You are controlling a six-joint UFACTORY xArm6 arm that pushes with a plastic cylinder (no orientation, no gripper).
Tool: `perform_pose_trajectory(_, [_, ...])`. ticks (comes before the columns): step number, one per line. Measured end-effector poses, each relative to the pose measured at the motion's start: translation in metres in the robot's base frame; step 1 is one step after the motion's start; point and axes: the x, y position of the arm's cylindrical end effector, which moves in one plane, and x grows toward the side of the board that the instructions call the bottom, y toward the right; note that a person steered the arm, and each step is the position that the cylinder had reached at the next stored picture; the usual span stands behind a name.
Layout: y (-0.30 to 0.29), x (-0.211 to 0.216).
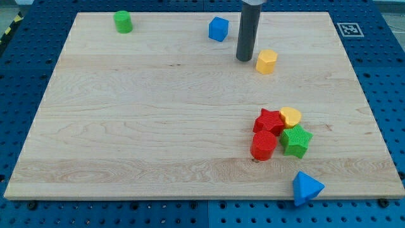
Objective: Move the yellow hexagon towards the top right of the board
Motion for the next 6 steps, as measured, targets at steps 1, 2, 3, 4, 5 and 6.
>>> perform_pose_trajectory(1, [0.036,0.016])
perform_pose_trajectory(2, [0.084,0.017])
perform_pose_trajectory(3, [0.086,0.029])
perform_pose_trajectory(4, [0.093,0.058])
perform_pose_trajectory(5, [0.108,0.033])
perform_pose_trajectory(6, [0.108,-0.022])
